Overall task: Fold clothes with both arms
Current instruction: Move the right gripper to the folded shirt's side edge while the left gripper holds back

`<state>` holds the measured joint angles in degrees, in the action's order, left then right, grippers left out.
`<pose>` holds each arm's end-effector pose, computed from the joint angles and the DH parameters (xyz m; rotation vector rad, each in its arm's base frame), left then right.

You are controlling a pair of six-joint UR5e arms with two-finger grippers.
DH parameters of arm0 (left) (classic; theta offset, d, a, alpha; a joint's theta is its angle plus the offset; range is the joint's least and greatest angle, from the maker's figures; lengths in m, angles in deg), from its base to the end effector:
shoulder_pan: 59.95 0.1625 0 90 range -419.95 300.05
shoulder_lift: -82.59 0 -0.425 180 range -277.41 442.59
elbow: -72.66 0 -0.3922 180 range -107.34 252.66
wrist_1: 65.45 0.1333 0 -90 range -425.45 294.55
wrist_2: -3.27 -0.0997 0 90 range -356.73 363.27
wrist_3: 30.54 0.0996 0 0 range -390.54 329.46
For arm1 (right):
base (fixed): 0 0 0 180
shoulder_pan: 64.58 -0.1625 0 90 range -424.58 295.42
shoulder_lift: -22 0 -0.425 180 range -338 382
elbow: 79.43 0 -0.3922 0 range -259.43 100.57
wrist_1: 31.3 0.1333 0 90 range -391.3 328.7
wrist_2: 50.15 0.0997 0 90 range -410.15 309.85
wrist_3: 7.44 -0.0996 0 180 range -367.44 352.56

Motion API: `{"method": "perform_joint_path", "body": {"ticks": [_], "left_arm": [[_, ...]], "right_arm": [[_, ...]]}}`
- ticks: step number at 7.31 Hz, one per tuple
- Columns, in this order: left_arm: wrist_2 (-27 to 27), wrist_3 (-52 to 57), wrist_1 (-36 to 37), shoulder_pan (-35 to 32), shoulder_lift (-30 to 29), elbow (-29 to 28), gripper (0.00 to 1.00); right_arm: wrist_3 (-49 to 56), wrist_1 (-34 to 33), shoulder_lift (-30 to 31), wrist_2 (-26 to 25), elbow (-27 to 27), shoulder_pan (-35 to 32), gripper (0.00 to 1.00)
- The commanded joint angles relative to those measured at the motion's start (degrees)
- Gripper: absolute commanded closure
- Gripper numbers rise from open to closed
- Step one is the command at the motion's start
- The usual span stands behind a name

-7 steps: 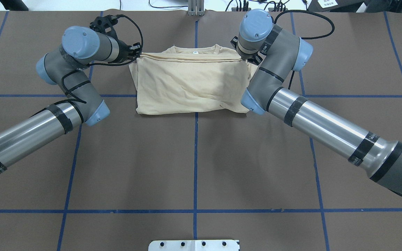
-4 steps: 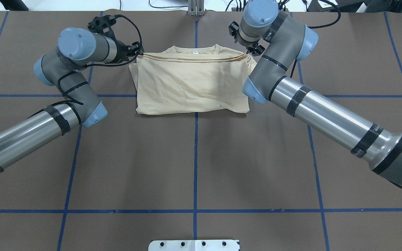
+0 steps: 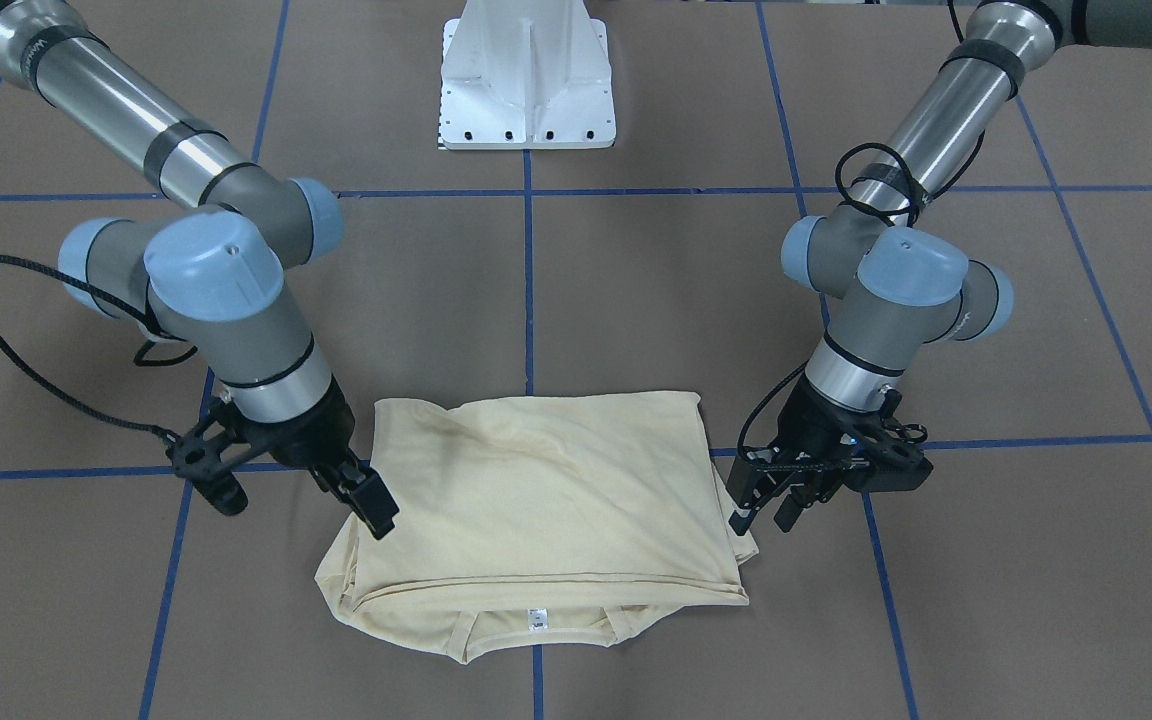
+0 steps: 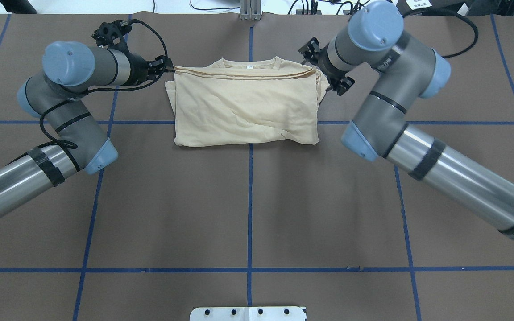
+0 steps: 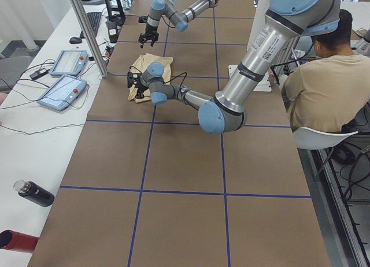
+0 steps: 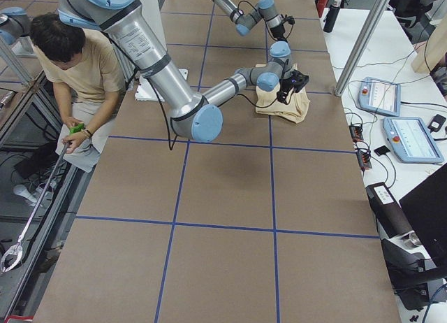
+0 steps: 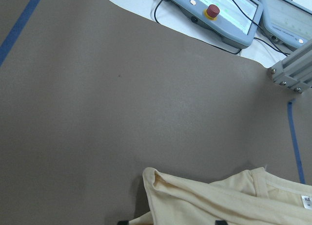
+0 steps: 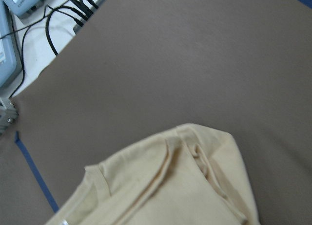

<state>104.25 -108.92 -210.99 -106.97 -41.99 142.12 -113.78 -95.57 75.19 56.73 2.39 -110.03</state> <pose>0.4264 -0.6253 0.3579 0.4504 1.1467 -0.4223 -0.4408 -0.5966 0.2894 -0.0276 -1.0124 0.8490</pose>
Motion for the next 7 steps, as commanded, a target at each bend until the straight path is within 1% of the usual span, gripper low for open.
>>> {"method": "perform_joint_path", "body": {"ticks": [1,2,3,4,5,6,7], "left_arm": [[-0.17,0.24,-0.18,-0.01,1.71,1.74,0.34],[-0.34,0.16,-0.10,-0.01,1.97,2.78,0.34],[-0.43,0.15,0.16,-0.01,1.98,3.75,0.34],[-0.60,0.15,0.25,0.08,2.41,3.93,0.35],[-0.69,0.15,0.26,-0.01,2.42,3.94,0.35],[-0.69,0.15,0.26,-0.01,2.85,3.94,0.35],[-0.78,0.15,0.26,0.08,3.38,3.94,0.35]], "right_arm": [[-4.91,0.01,8.76,-0.53,9.67,4.21,0.01],[-5.37,0.28,9.90,-4.01,9.41,7.01,0.01],[-6.50,0.20,9.22,-7.01,8.37,8.78,0.04],[-6.95,1.67,8.86,-7.21,6.18,8.97,0.07],[-9.30,6.47,8.94,-7.30,4.42,9.06,0.09],[-10.72,8.87,8.95,-7.30,2.84,9.41,0.12],[-10.90,8.98,8.86,-7.39,2.82,9.85,0.14]]}}
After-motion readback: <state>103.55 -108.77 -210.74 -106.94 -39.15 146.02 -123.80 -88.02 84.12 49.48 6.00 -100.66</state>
